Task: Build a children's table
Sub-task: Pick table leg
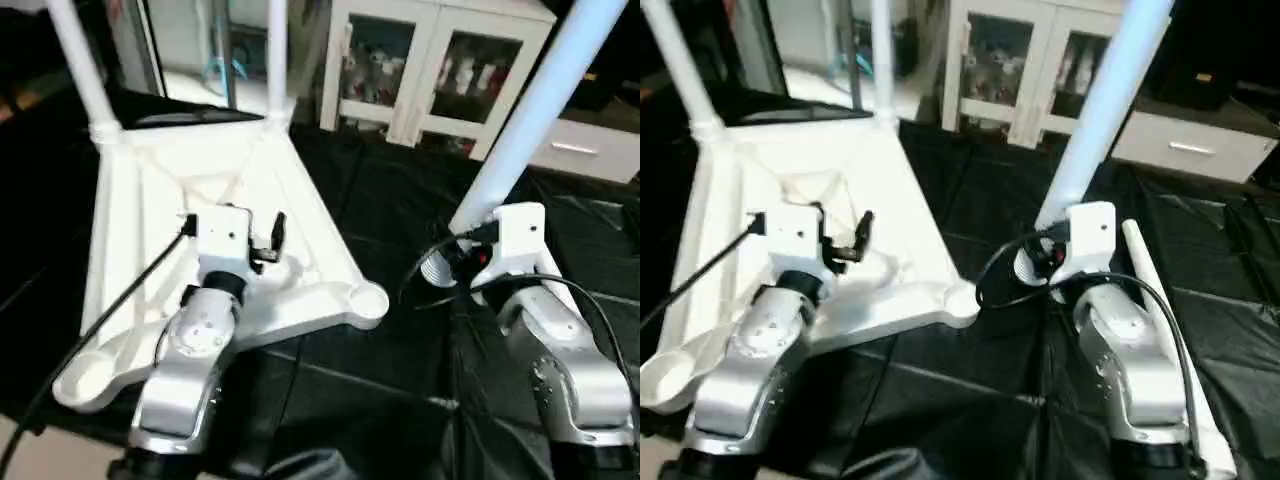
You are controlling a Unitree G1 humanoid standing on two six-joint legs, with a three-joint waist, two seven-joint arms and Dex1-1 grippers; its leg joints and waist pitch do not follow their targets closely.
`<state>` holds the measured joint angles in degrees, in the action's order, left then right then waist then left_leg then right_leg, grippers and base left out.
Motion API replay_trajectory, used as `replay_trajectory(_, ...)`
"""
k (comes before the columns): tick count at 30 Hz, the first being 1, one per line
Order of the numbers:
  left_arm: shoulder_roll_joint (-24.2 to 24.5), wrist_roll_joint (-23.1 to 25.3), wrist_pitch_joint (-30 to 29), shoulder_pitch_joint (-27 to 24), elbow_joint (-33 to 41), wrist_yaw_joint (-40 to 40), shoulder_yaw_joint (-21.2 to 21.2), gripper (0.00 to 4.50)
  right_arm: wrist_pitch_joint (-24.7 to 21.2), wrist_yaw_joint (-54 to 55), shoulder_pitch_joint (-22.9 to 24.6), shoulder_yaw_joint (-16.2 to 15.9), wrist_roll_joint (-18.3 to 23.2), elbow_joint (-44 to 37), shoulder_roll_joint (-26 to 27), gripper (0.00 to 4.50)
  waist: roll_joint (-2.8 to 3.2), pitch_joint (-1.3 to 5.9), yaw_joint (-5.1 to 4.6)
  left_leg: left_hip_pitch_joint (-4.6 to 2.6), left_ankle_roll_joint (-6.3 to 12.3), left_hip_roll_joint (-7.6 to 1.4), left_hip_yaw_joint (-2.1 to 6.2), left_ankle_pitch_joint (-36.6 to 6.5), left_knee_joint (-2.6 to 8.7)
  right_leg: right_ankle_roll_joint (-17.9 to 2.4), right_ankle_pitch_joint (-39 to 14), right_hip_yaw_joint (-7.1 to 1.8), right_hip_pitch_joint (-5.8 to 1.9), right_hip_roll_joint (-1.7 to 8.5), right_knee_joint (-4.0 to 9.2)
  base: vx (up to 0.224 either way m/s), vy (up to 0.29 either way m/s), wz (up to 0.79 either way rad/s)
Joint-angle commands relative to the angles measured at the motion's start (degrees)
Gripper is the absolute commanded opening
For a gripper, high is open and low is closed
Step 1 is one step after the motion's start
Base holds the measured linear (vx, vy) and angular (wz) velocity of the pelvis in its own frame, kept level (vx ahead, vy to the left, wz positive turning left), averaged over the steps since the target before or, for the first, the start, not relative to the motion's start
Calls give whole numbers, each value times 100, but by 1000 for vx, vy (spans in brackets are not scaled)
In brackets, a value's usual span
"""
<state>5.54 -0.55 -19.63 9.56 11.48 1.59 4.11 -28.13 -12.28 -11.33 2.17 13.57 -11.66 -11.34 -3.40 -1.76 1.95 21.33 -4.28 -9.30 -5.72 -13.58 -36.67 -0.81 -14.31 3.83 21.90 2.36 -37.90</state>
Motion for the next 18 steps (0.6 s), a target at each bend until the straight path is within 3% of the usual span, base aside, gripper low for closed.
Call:
replay_trajectory(1,-11,122,-88,52,-19,88,-67,397,25,32,-108,-2,-31,2,-30,185,207,412,-44,-207,281,-656,274,2537,385,-1138,2669,-95,-301,272,90,0,0,0)
replay_trajectory(2,-1,141,-85,64,-28,88,-73,397,28,36,-130,1,-34,23,-26,185,247,391,-96,-289,403,-897,414,2480,489,-1167,1847,-61,-198,284,51,0,0,0)
replay_trajectory(3,-10,150,-86,74,-39,74,-94,397,25,41,-147,3,-22,29,-18,185,302,366,-133,-444,941,-1251,606,2204,637,-1078,473,-44,24,306,-27,0,0,0)
replay_trajectory(4,-17,156,-84,79,-45,65,-107,397,22,45,-157,3,-12,30,-13,185,300,325,-126,-416,1502,-1394,613,1828,745,-1167,64,2,106,341,-121,-38,-86,13)
replay_trajectory(5,-17,148,-80,85,-53,71,-110,397,12,37,-163,9,-16,27,-6,185,285,298,-117,-363,1886,-1359,513,1350,792,-1403,22,32,129,354,-163,-38,-86,13)
replay_trajectory(6,-15,140,-80,89,-58,77,-109,397,5,30,-166,15,-23,24,0,185,260,291,-113,-335,2002,-1325,453,1029,823,-1608,86,45,111,370,-155,-53,-152,13)
replay_trajectory(7,-6,137,-82,94,-58,81,-103,397,11,9,-165,5,-36,26,6,185,207,274,-102,-256,2147,-1183,304,336,801,-2219,253,15,56,458,-33,-55,-202,11)
replay_trajectory(8,0,139,-84,98,-56,84,-104,397,14,3,-165,0,-42,26,12,185,162,270,-88,-214,2130,-1060,197,-31,743,-2573,305,7,26,487,82,-55,-202,11)
replay_trajectory(9,8,140,-96,106,-54,78,-105,397,18,0,-165,-10,-45,26,20,185,-57,275,-44,-54,1758,-185,-306,-817,67,-3206,25,-47,-87,383,639,-66,-219,9)
replay_trajectory(10,10,140,-188,131,-68,68,-115,397,23,4,-166,-31,-42,24,29,185,-263,339,90,149,1286,354,-553,-1352,-1060,-2869,-961,-188,-269,480,945,-77,-215,0)
replay_trajectory(11,10,139,-257,150,-79,62,-123,397,25,10,-167,-44,-40,22,34,185,-197,228,118,306,947,326,-447,-1125,-1082,-2008,-1552,-310,-333,593,919,-77,-215,0)
replay_trajectory(12,-19,80,-272,169,-110,36,-146,397,26,11,-172,-52,-36,27,34,185,-90,185,158,255,857,338,-391,-1023,-955,-1390,-1850,-363,-343,696,940,-76,-191,-3)
replay_trajectory(13,-27,88,-298,201,-142,20,-154,397,28,6,-175,-59,-35,31,39,185,-81,160,165,275,883,257,-226,-684,-546,127,-2170,-467,-536,900,1026,-85,-140,-1)
replay_trajectory(14,-28,99,-292,216,-157,17,-154,397,28,4,-176,-60,-34,32,41,185,-63,157,179,280,986,218,-135,-503,-348,809,-2183,-486,-590,928,1065,-85,-140,-1)
replay_trajectory(15,-25,140,-282,248,-182,14,-156,397,23,4,-181,-59,-30,34,48,185,59,211,246,88,1239,5,40,-500,-148,1400,-2237,-591,-518,1058,1119,-91,-99,-5)
replay_trajectory(16,-30,139,-275,267,-190,13,-161,397,18,4,-184,-60,-29,34,49,185,75,267,245,240,1360,-71,161,-414,-134,1393,-2124,-601,-668,1186,912,-79,-64,-10)
replay_trajectory(17,-44,103,-257,281,-193,-9,-170,397,17,3,-179,-62,-32,31,50,185,24,227,370,225,1100,-16,175,-447,-402,1188,-2747,-825,-542,1542,1092,-79,-64,-10)
replay_trajectory(18,-5,175,-266,298,-185,4,-136,397,10,6,-175,-61,-32,29,55,185,37,178,417,211,911,34,188,-463,-513,1036,-3124,-881,-471,1580,1166,-73,-22,-13)
